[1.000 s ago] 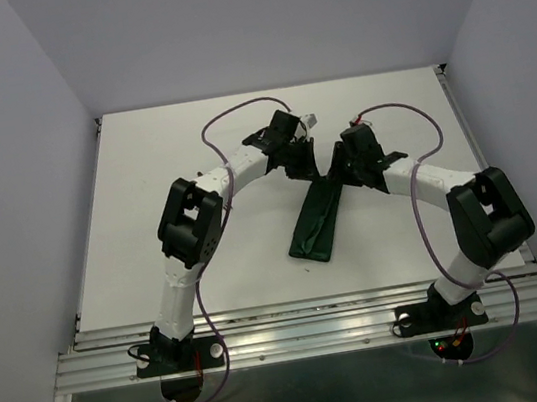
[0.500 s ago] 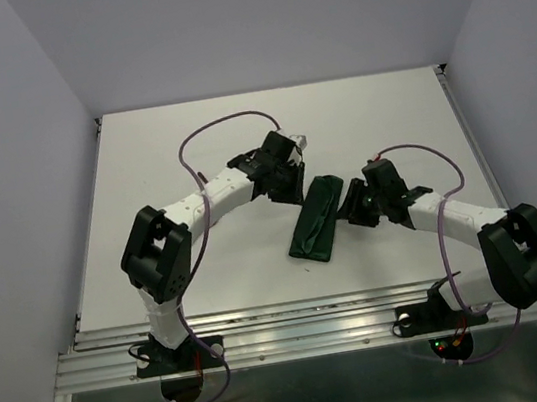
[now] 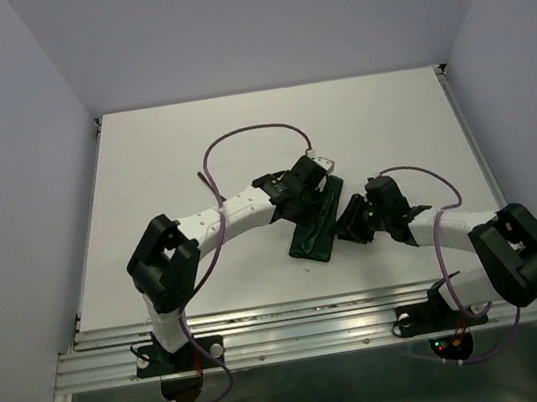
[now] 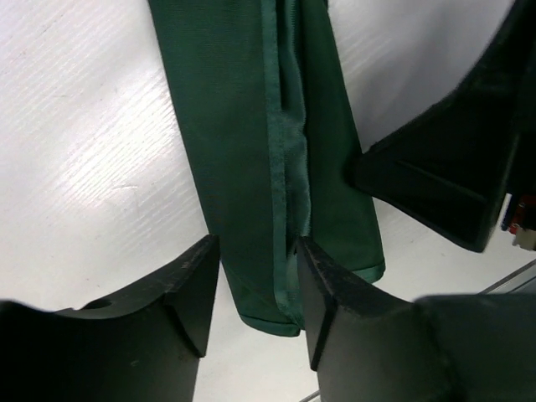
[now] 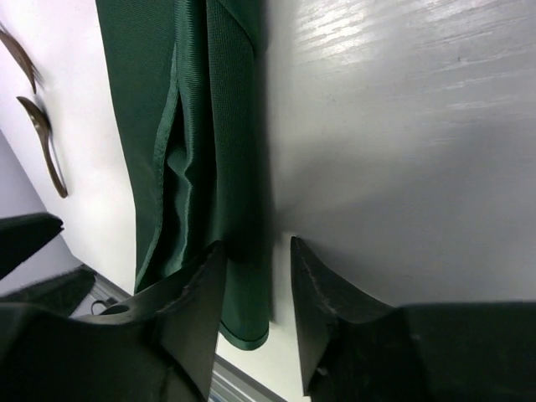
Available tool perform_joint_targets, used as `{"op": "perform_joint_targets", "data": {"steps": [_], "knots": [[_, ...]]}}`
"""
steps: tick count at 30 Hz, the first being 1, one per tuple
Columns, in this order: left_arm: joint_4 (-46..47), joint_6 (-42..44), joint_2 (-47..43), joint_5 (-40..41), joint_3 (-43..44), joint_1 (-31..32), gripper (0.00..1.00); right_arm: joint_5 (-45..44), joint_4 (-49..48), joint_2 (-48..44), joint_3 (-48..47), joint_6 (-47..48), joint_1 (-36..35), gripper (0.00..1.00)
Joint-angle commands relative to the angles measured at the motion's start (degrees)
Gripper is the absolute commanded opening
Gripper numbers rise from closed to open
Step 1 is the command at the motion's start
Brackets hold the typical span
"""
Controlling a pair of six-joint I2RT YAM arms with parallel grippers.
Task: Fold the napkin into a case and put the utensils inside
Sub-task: Smooth out the smaller rectangle-folded napkin at the center of the board.
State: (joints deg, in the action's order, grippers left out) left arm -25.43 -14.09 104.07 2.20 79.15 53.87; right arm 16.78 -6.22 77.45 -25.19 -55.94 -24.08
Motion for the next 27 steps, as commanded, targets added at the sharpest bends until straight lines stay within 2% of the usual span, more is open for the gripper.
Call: {"op": "perform_joint_targets", "data": {"steps": [1,4,5,7,11,14,27], "knots": [[-0.4,3.9,-2.6,3.4,-0.2,3.0,0.55,1.2,-5.7,1.4,1.2,-2.2,-0.5,0.4],[-0.2,5.1,-2.3,6.0,-0.4,5.3,0.59,1.2,-6.3,2.4,1.0,-2.2,-0.5,0.37],[0.0,5.4,-2.3,6.3,-0.7,6.1,0.65,1.2,-6.5,2.6,1.1,-2.5,-0.5,0.36],[-0.5,5.9,-1.2,6.7,0.0,6.5,0.65,1.4,-7.4,3.0,1.4,-2.9,-0.5,0.33],[-1.0,6.7,0.3,8.0,0.6,7.9,0.65,1.5,-7.6,3.6,1.3,-2.8,-0.5,0.28],[-0.5,6.7,0.9,10.0,0.5,9.0,0.6,1.5,-7.8,3.6,1.3,-2.9,-0.5,0.28],[1.7,7.9,3.9,15.8,-1.5,12.6,0.59,1.6,-7.9,3.5,1.5,-3.6,-0.5,0.29]]}}
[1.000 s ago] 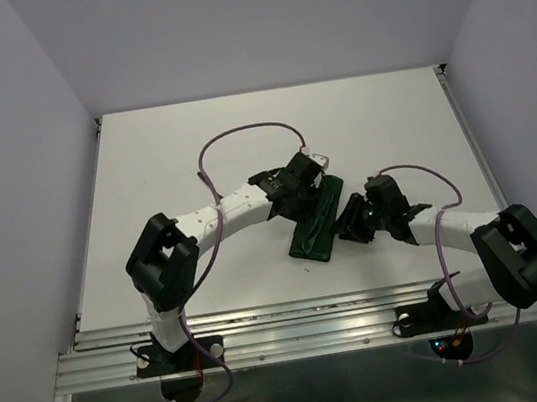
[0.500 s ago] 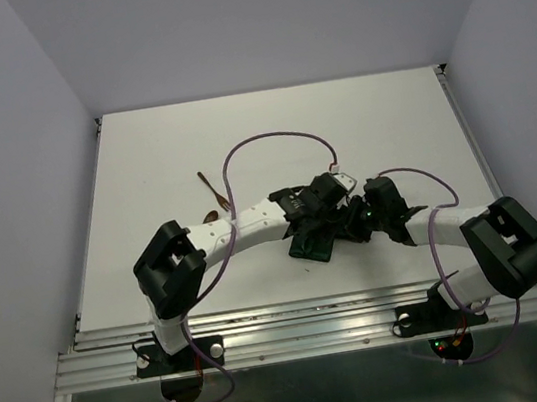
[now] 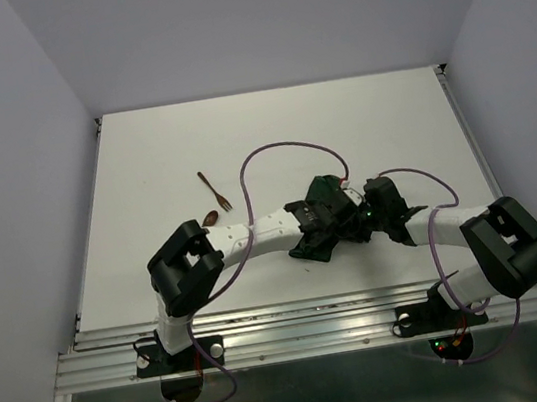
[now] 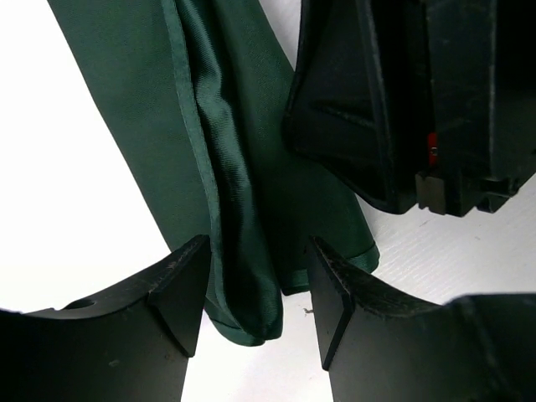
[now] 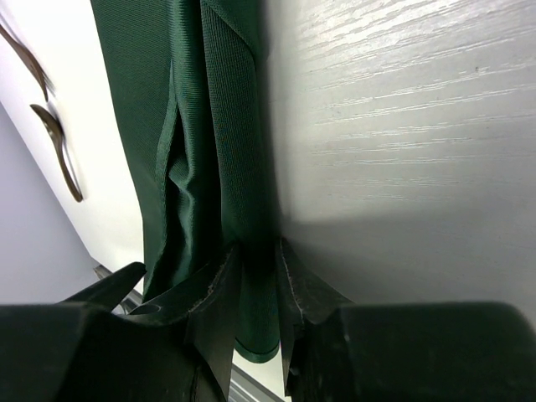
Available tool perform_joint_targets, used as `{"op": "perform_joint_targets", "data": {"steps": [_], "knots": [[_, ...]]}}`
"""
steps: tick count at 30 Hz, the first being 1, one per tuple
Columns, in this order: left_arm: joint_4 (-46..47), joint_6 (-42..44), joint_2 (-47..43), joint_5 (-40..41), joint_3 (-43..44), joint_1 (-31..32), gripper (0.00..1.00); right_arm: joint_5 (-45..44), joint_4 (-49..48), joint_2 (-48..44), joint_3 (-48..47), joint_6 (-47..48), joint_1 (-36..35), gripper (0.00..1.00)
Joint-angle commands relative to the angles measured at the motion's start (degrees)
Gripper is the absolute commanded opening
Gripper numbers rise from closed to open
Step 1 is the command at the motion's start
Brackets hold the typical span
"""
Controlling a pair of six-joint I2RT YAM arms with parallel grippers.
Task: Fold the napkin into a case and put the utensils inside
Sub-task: Smooth out the smaller rectangle-folded napkin at the center of the board.
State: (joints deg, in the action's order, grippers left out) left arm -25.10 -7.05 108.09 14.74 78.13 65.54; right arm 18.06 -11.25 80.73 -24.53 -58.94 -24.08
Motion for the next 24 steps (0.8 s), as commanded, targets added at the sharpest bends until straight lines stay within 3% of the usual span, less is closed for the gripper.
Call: {"op": "perform_joint_targets", "data": {"steps": [1,18,22,24], "knots": [[1.4,0.9,0.2,3.6,-0.6,1.0,0.59,0.3,-3.0,0.2,0.9,-0.6,-0.5,0.29],[2.1,1.1,3.5,8.2,-1.6,1.6,0.47,0.6,-2.9,0.9,0.5,-0.3,-0.5,0.29],[1.6,0.9,4.1,9.3,-1.4,1.6,0.33,0.8,-2.7,1.4,0.5,-0.3,-0.5,0.28],[1.3,0.6,4.2,9.1,-1.1,1.6,0.16,1.2,-3.1,1.5,0.5,-0.3,-0.5,0.25]]}}
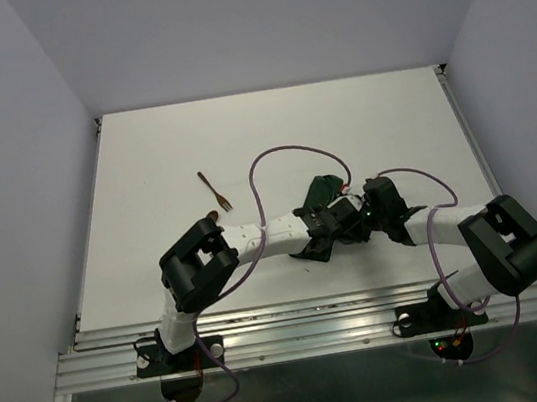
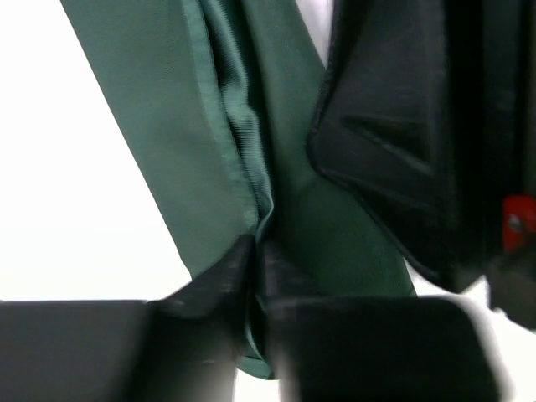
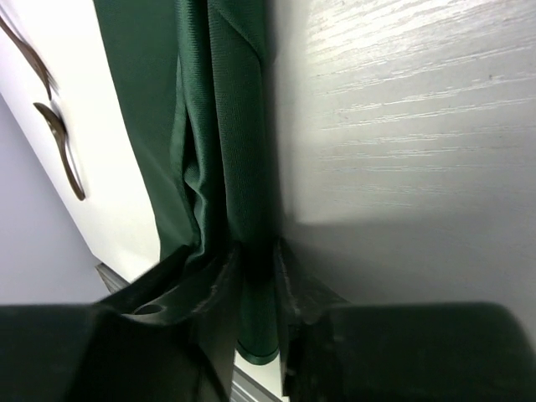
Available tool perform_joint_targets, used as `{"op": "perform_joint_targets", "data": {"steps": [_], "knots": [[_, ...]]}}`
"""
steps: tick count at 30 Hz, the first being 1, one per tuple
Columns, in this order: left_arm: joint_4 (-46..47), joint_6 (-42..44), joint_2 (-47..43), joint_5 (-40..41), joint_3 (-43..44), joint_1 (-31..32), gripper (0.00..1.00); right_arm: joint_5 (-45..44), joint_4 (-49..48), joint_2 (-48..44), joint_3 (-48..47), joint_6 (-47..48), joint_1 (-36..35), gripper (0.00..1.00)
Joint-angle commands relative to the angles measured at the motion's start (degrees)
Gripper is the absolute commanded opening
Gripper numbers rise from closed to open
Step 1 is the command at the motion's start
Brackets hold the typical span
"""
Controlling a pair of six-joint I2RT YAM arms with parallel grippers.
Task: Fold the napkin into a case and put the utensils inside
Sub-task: Smooth out the smaller rectangle-folded napkin at the center of the board.
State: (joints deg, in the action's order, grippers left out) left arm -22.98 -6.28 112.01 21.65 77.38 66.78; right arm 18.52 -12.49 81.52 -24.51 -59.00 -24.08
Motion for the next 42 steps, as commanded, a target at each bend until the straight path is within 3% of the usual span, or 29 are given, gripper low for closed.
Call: {"op": "perform_joint_targets", "data": {"steps": [1,2,11,15,33,42], "knots": [[-1.0,-0.2,0.4,1.8,0.0,0.4,0.09,0.8,-1.9,0.8,0.5,-0.2,-0.5,0.22],[-1.5,-0.3,0.5,1.6,0.6,0.4,0.0,0.9,-2.2,0.7,0.6,-0.2,-0.5,0.18],[-2.2,-0.6,-1.4,-5.7,2.6,-1.0,0.0,0.9,-3.3,0.0,1.0,-1.1,-0.5,0.01],[-1.0,-1.8,-2.7,-11.8,3.2,-3.1,0.0,1.3,-4.3,0.6,0.8,-1.6,-1.1,0.01],[1.1,-7.7,-2.4,-23.9,5.8,-7.2,0.0,1.7,-7.7,4.5,-0.4,-3.0,-2.7,0.01],[1.3,-8.2,-1.5,-24.9,5.4,-7.2,0.0,1.5,-8.1,5.6,-1.4,-3.2,-3.3,0.01]]}}
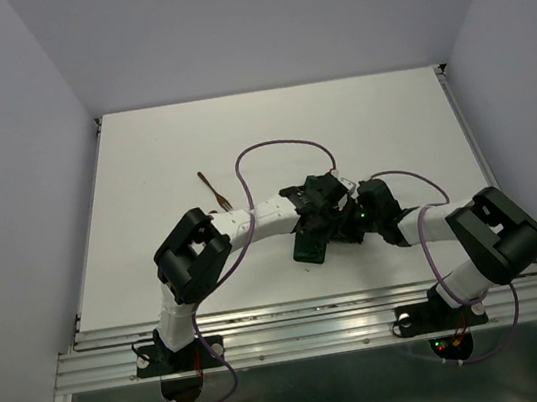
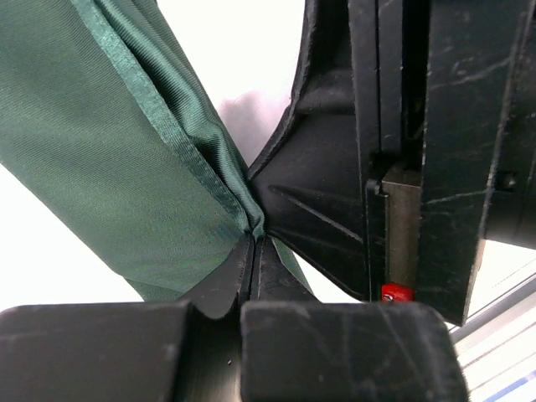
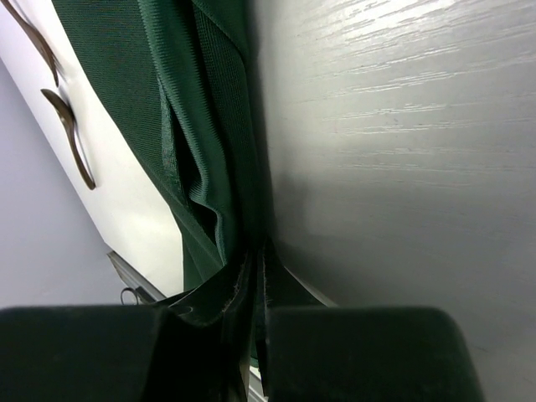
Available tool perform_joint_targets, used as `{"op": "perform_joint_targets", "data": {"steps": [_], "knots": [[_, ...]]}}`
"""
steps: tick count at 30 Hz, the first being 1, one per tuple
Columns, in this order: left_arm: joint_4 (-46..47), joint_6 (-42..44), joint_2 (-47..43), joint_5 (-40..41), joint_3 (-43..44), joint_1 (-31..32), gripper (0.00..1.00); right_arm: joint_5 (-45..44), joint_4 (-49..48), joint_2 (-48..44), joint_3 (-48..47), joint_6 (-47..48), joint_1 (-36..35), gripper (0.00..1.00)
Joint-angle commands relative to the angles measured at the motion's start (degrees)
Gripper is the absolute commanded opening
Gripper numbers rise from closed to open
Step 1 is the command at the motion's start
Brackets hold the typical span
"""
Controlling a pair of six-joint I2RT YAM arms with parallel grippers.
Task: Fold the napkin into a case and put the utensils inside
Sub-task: Smooth out the smaller rectangle-folded napkin at the center of the board.
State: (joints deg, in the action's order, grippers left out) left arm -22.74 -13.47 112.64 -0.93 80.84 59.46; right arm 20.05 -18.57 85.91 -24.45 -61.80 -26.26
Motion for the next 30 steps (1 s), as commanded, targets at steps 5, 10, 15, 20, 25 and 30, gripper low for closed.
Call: {"op": "perform_joint_targets", "data": {"steps": [5,10,15,20,25,30], "knots": [[2.4,-0.9,-1.9,0.3,-0.1,0.0,0.0,-0.8,-1.5,0.5,-1.4,-0.6,-1.6,0.01],[3.9,-0.9,-2.2,1.3,-1.9,-0.2,0.0,-2.6,1.2,-1.5,-1.1,0.0,-1.6,0.08],[4.9,-0.6,-3.2,-0.6,-2.7,-0.3,0.0,-4.3,4.0,-5.0,0.2,-0.2,-1.6,0.2],[4.8,-0.1,-4.7,-2.2,-2.7,-0.3,0.14,-4.9,5.2,-6.4,1.1,-0.3,-1.6,0.26],[3.3,0.6,-6.0,-4.0,-1.7,-0.3,0.29,-5.8,5.9,-7.7,1.2,-0.2,-1.6,0.29],[1.7,0.9,-7.0,-5.0,-0.2,-0.3,0.43,-5.7,7.2,-7.7,0.1,0.5,-1.6,0.33]]}}
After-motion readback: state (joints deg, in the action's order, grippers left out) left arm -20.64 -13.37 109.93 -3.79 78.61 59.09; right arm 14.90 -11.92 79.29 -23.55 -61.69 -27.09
